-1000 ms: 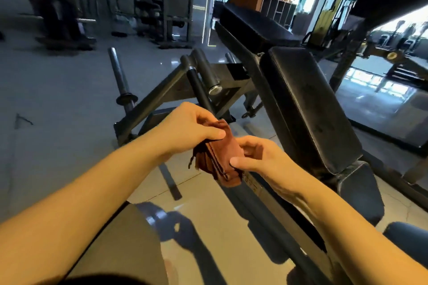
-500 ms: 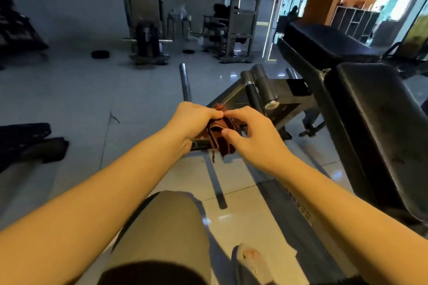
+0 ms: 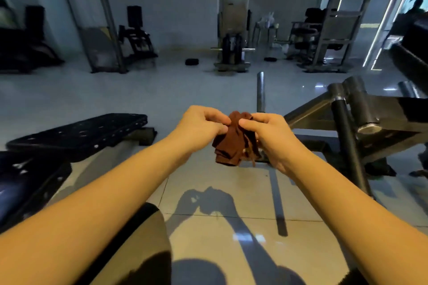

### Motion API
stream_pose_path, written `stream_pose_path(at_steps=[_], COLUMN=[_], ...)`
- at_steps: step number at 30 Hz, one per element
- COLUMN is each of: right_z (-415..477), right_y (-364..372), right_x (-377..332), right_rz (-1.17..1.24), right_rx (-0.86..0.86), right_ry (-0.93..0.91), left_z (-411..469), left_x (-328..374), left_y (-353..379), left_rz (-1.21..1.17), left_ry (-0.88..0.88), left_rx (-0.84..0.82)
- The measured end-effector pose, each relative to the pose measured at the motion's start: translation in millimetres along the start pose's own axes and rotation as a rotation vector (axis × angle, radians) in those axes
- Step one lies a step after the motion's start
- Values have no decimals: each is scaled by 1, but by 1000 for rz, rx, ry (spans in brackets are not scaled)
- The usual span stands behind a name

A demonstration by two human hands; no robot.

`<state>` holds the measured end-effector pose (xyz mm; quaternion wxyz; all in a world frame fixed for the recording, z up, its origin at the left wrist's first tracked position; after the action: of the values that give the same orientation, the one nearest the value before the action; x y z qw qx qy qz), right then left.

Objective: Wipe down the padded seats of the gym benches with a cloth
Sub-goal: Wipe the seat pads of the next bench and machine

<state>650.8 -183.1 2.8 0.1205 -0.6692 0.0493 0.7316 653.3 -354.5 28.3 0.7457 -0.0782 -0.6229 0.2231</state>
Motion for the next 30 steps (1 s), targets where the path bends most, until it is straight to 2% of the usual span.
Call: stream_pose_path(at_steps=[2, 3, 8, 14, 19, 26, 30], right_z=[14, 21, 38, 21, -24, -57, -73], right_y=[29, 44, 130, 227, 276, 314, 322], right_x=[1, 3, 14, 21, 12, -6, 6], right_rz=[34, 50, 180, 328, 110, 76, 119], right_rx=[-80, -104, -214, -326, -454, -478, -502], right_ry=[54, 74, 201, 382, 231, 223, 283], left_z=[9, 13, 23, 19, -1, -42, -45], left_x=[-24, -36, -90, -126, -149, -158, -166], left_y=[-26, -38, -83, -154, -196, -247, -256], left_rz=[42, 70, 221, 343, 155, 18, 62], left_ry=[50, 40, -133, -163, -390, -463, -463], left_rx=[186, 224, 168, 439, 342, 393, 458])
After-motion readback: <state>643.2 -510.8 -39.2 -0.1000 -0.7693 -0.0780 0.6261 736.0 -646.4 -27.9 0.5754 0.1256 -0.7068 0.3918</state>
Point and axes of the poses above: each hand's wrist, its own z-axis towards the middle knuckle, its own y-axis out of the palm, x = y × z, the point moved 3 cm from there along z, towards the middle knuckle, and after that the axes turned 14 degrees about x, right-handed, at the moved point
